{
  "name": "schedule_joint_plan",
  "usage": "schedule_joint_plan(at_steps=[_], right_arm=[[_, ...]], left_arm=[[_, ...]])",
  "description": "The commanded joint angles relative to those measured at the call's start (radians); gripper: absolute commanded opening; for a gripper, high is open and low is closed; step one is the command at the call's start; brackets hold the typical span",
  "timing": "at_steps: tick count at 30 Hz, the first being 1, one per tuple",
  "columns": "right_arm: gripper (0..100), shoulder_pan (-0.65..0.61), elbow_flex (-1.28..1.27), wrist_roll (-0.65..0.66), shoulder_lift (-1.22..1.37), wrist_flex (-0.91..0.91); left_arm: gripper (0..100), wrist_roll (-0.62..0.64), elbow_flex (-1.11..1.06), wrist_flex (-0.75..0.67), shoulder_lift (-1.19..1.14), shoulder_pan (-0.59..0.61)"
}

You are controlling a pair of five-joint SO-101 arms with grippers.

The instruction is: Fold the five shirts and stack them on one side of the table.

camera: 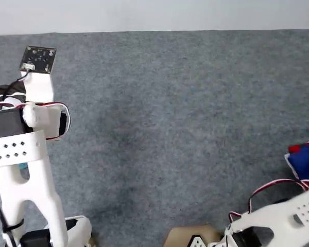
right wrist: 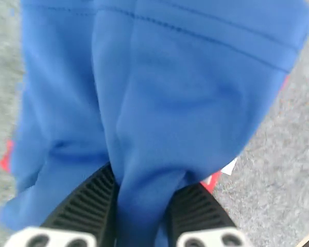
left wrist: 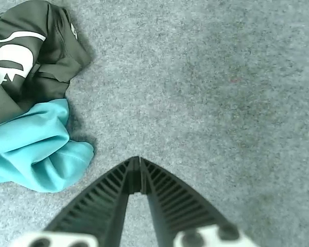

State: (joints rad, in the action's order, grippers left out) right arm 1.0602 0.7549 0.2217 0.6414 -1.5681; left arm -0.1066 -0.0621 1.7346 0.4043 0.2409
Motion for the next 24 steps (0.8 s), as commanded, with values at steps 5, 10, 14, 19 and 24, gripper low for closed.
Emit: schedule_joint_plan(at_steps=[5,10,14,19,24], right_arm=[[5.1,0.031,0.051,0.041,0.048,0.004],[25.9,0.025,0.087,-0.054,0.015,-0.048],[34.4,-0.01,0.15,-0.118,-0.028,-0.104],[30.1,-0.082,0.175,-0.121,-0.096,-0.228],[15.1,-0.133,0.173,-0.114,-0.159,-0.226]], left_arm=[[0,-0.003,-0.002,0.017,0.029,-0.006],[0,-0.003,-0.002,0.017,0.035,-0.006],[0,-0.003,-0.002,0.017,0.035,-0.006],[0,-0.003,-0.002,0.017,0.035,-0.003],[0,-0.003,-0.002,0.017,0.031,-0.005]])
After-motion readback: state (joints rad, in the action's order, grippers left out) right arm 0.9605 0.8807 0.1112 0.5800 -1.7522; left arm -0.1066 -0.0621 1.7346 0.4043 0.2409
